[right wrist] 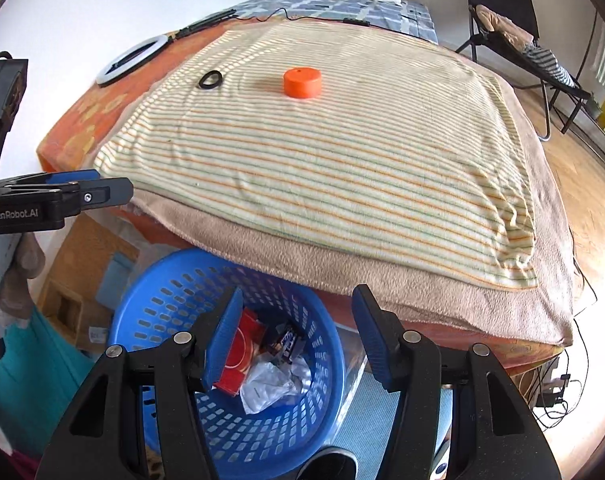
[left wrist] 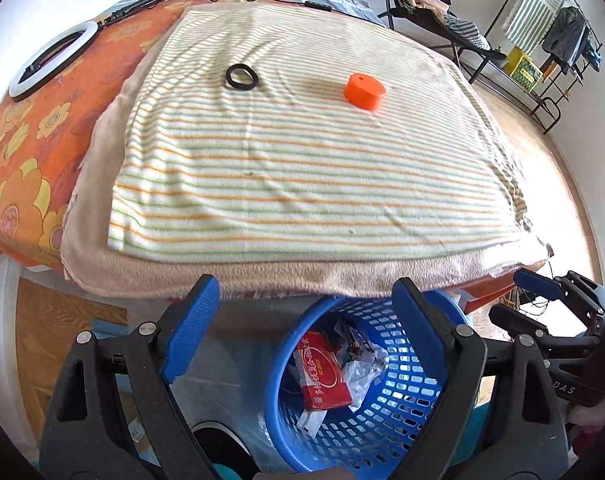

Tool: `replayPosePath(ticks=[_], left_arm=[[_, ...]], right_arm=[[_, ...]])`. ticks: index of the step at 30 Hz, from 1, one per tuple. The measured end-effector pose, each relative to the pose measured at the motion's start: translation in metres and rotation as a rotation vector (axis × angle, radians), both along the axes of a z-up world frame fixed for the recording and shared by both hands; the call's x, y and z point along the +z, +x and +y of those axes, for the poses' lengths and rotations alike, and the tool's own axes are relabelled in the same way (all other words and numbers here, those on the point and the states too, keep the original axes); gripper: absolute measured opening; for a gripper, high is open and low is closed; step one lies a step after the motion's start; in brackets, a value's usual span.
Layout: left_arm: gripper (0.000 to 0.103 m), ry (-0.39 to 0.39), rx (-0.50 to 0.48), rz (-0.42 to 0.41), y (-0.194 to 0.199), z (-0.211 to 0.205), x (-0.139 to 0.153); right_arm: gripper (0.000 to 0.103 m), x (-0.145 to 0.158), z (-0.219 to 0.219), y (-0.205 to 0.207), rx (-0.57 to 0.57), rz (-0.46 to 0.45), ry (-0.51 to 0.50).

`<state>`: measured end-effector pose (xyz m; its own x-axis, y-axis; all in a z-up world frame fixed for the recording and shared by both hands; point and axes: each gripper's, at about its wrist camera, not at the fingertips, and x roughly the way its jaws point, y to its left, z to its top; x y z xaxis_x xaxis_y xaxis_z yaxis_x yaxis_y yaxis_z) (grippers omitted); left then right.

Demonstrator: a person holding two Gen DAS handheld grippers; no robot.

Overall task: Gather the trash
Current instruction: 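Move the right gripper toward the orange cap while the left gripper approaches the hair tie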

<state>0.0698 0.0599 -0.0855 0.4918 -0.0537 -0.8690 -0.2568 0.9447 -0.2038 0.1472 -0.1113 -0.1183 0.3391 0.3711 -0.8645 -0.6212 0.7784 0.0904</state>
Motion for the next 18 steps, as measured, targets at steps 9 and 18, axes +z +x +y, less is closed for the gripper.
replayPosePath(ticks=[9, 18], left_arm=[[0.09, 0.016, 0.042, -0.034, 0.054, 0.04, 0.012], [0.079, 0.009, 0.065, -0.022, 0.105, 0.076, 0.005]], right_arm=[[0.056, 0.016, 0.023, 0.048, -0.043, -0.009, 0.067], [0.056, 0.024, 0.054, 0.093, -0.038, -0.042, 0.088]])
